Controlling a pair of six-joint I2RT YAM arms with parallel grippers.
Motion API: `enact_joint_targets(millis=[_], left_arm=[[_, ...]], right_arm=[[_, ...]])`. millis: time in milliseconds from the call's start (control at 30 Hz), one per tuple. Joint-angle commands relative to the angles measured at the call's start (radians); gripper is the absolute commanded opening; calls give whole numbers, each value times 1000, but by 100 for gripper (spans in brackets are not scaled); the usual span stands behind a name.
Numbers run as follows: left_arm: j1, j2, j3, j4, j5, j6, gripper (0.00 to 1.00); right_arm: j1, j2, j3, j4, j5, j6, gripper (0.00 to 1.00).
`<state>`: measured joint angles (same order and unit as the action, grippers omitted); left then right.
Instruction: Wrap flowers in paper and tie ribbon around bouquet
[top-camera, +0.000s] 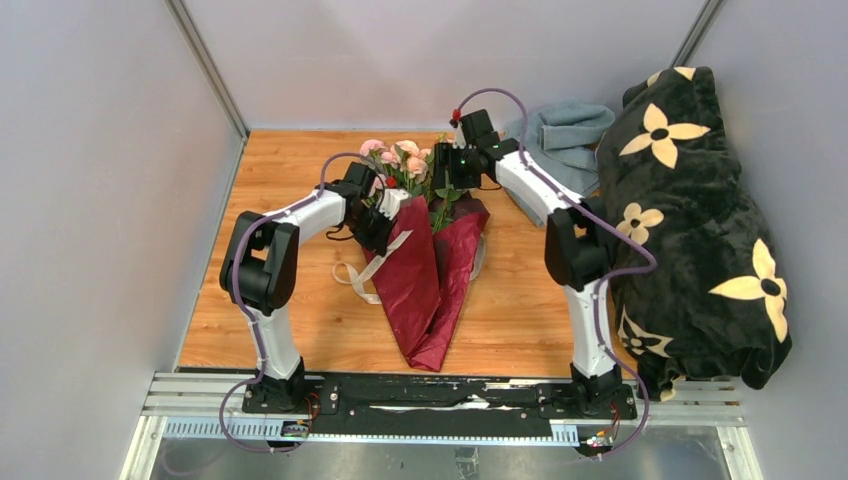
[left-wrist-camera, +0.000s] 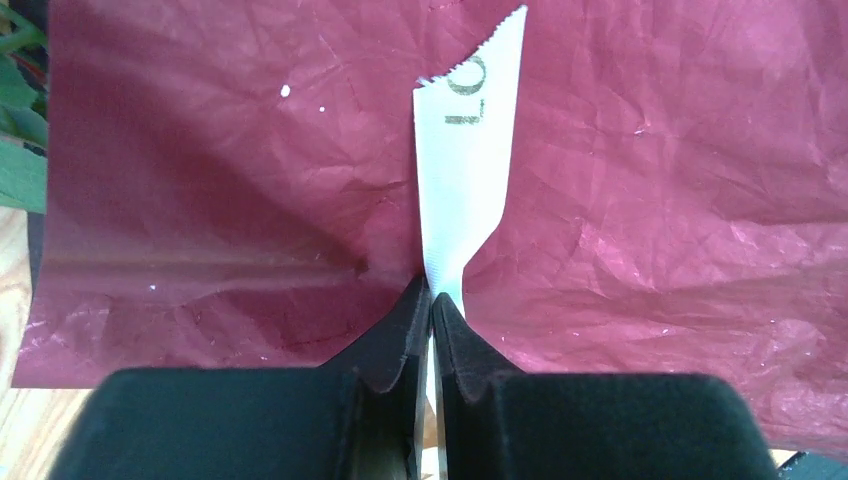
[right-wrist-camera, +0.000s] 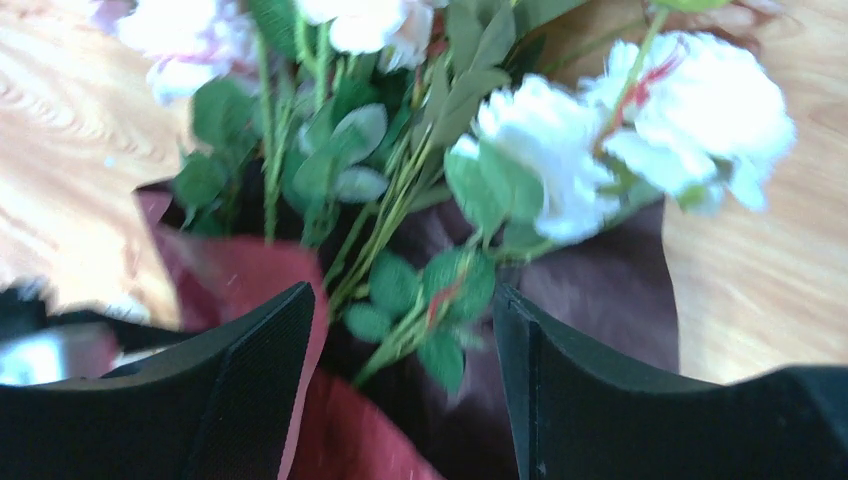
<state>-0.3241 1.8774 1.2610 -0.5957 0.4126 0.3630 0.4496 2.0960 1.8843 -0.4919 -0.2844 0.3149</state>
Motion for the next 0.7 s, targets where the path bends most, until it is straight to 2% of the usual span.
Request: enact_joint_targets(millis=[0, 100, 200, 233, 300, 367, 400, 467, 533, 667], left_arm=[[-3, 3, -23, 17, 17, 6, 10], [-3, 3, -29, 18, 26, 5, 11], [-4, 7, -31, 21, 30, 5, 12], [-4, 8, -29, 21, 27, 6, 12], [-4, 9, -25, 22, 21, 8, 12], [-4, 8, -21, 24, 10, 11, 13], [-4, 7, -16, 26, 3, 12, 13], [-4, 8, -4, 25, -7, 14, 13], [-4, 5, 10, 25, -12, 14, 13], [-10, -9, 27, 23, -6, 22, 15]], right_arm=[[4, 176, 148, 57, 13, 88, 70], [17, 267, 233, 66, -23, 81, 71], [41, 320, 240, 91, -37, 71, 70], [46, 328, 228, 101, -39, 72, 67], [55, 339, 206, 109, -51, 74, 54], [58, 333, 178, 113, -78, 72, 34], [58, 321, 159, 113, -94, 66, 21], [60, 274, 99, 119, -132, 27, 5], [60, 218, 30, 118, -177, -33, 0], [60, 122, -89, 72, -280, -114, 0]])
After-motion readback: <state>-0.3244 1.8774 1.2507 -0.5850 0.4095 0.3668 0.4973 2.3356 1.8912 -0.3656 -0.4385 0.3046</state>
